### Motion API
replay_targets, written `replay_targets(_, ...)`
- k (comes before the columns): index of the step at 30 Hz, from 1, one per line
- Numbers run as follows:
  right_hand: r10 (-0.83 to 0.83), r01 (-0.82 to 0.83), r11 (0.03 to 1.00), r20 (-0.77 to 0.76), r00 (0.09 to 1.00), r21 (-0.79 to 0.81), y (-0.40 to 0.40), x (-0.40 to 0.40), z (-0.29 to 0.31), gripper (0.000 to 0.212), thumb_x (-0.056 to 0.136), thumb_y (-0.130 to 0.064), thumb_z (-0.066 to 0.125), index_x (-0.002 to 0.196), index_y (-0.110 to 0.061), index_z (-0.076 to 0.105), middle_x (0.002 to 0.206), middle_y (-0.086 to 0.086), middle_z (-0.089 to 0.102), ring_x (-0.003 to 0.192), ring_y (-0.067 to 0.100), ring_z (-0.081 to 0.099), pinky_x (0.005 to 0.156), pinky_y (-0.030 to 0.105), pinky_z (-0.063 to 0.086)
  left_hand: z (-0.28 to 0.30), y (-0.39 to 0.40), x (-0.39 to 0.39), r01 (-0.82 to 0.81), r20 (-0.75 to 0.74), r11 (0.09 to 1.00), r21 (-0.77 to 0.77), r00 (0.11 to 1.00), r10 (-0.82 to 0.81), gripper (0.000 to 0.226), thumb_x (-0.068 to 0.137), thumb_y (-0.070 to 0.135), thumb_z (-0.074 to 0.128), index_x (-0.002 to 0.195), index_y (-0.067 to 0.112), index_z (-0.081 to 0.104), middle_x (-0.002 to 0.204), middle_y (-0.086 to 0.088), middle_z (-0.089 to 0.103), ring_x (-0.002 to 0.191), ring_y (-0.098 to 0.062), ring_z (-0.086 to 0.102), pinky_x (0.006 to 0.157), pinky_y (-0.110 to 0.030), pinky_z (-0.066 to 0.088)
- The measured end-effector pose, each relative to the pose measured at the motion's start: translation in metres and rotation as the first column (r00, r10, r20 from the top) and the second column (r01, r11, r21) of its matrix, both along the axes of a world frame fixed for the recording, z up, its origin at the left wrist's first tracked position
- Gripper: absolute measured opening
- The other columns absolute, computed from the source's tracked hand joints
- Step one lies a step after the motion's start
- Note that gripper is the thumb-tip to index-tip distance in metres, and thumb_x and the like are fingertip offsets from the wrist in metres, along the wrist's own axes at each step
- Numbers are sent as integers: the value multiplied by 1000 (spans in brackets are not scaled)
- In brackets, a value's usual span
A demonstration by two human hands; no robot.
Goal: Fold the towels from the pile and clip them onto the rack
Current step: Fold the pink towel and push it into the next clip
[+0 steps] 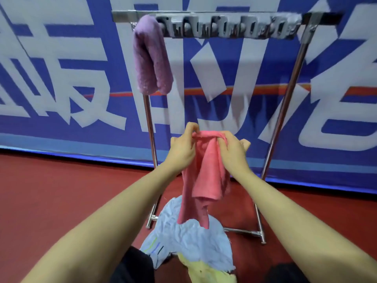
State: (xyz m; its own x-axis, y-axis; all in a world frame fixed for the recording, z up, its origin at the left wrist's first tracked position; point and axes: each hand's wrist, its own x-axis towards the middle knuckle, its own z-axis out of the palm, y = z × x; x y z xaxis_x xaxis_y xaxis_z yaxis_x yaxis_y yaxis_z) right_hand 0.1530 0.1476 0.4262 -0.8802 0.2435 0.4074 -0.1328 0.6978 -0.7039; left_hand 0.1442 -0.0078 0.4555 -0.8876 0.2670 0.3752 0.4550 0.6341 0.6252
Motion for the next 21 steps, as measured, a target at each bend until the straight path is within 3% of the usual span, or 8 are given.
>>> replay_targets(2, 11, -13, 999, -38, 999, -50, 0, 2, 18, 20, 98, -21, 41, 106, -18, 60, 72, 12, 60, 93, 23, 35, 72, 30, 18, 10, -1, 6, 48, -115, 988, -145, 991, -65, 35, 78, 0, 27, 104, 15, 45, 69, 6, 46, 69, -20, 47, 74, -36, 25)
replay_targets(5, 100, -106, 992, -91, 991, -67, -1, 5, 45, 18, 97, -18, 45, 100, -17, 62, 81, 3, 65, 81, -4, 39, 81, 25, 23, 15, -5, 5, -44, -316, 924, -380, 945, -85, 36, 85, 36, 27, 99, 15, 53, 77, -2, 44, 77, -27, 48, 70, -32, 18)
replay_targets(7, 164, -174, 977, -88, 983, -120, -1, 3, 57, 17, 97, -20, 47, 95, -19, 63, 85, 0, 67, 87, -1, 45, 87, 12, 25, 13, -4, 4, -169, -429, 879, -446, 902, -44, 51, 80, 60, 37, 95, 15, 58, 77, -2, 44, 74, -24, 46, 72, -34, 27)
replay_targets(9, 206, -216, 961, -73, 976, -173, 1, -3, 62, 16, 96, -24, 49, 90, -25, 64, 84, -3, 67, 92, 15, 57, 102, 23, 32, 13, -1, 3, -260, -504, 859, -441, 864, 3, 57, 74, 68, 42, 87, 16, 61, 78, -3, 46, 73, -23, 45, 69, -34, 34)
replay_targets(12, 234, -239, 946, -50, 971, -220, 2, -10, 66, 17, 94, -28, 50, 85, -31, 64, 84, -7, 68, 91, 16, 62, 99, 48, 40, 13, 2, -4, -247, -505, 908, -339, 862, 46, 42, 81, 54, 43, 76, 17, 63, 78, -1, 40, 75, -24, 43, 69, -34, 28)
replay_targets(16, 175, -173, 974, 2, 985, -149, 2, -16, 65, 15, 96, -28, 48, 94, -29, 63, 88, -11, 64, 99, 14, 53, 86, 20, 20, 16, 3, -14, -249, -524, 938, -241, 847, 90, 33, 87, 38, 43, 72, 14, 61, 77, -3, 40, 74, -25, 43, 69, -31, 19)
replay_targets(18, 87, -87, 996, -24, 996, -27, 3, -20, 62, 11, 93, -32, 54, 101, -31, 61, 98, -13, 58, 104, 11, 45, 75, 23, 15, 25, 3, -23, -275, -524, 940, -202, 841, 134, 31, 86, 35, 45, 71, 14, 60, 77, -4, 41, 74, -25, 44, 70, -32, 21)
replay_targets(21, 35, -39, 997, -76, 997, -61, 3, -20, 50, 22, 85, -36, 65, 102, -26, 55, 98, -8, 52, 98, 8, 42, 77, 25, 17, 40, 8, -36, -286, -493, 945, -161, 853, 174, 25, 88, 31, 54, 74, 13, 64, 78, -1, 38, 80, -27, 44, 70, -31, 15)
